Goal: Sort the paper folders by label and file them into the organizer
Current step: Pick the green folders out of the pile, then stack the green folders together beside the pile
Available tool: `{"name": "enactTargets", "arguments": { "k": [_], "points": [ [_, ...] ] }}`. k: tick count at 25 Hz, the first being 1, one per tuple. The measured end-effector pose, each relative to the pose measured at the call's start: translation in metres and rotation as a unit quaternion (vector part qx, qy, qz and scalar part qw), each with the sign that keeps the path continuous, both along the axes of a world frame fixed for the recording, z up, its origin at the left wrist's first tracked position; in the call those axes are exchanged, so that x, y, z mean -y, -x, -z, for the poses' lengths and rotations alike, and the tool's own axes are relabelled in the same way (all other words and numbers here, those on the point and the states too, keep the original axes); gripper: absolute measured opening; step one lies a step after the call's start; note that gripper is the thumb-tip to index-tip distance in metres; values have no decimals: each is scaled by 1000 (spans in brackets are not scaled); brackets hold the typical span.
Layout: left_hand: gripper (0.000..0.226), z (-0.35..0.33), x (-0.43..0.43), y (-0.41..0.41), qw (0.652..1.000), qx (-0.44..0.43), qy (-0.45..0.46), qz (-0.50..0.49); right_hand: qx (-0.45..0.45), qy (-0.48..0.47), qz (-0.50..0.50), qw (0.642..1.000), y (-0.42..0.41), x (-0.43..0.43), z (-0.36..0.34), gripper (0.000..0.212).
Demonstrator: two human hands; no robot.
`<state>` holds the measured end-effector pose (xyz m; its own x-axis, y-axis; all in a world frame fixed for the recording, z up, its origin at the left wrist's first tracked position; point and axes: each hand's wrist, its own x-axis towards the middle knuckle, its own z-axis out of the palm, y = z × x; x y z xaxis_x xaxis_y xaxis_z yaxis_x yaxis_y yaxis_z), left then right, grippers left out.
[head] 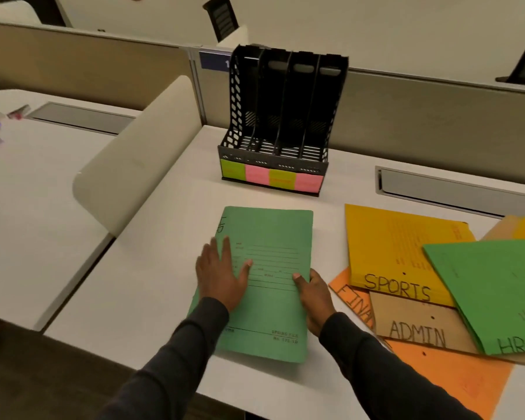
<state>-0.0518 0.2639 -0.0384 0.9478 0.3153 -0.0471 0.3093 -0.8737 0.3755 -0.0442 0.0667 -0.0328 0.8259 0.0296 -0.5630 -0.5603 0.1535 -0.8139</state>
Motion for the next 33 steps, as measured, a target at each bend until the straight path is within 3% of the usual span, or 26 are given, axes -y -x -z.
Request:
{"name": "enactTargets", "arguments": {
  "k": [3,5,6,9,12,14,21,33],
  "points": [
    [91,31,11,22,997,-69,-30,28,-9,65,-13,998,1,-36,11,23],
    [95,49,5,31,993,-94,-65,24,62,202,-49,976,1,-48,14,29],
    [96,54,-1,33,991,-99,-82,22,115,293,-89,945,1,-49,16,37],
    [96,62,-25,25,989,-99,-106,16,198,520,-265,787,1,-37,37,71],
    [96,63,-51,6,988,-98,-117,12,240,585,-369,681,7,-10,63,83],
    [96,63,-70,-4,988,-99,-121,8,274,599,-381,649,10,3,71,81],
    [95,64,-125,-15,986,-90,-136,19,297,613,-372,631,10,9,74,77],
    [96,57,-120,-11,983,-117,-140,23,301,571,-413,643,7,28,65,74]
  ]
}}
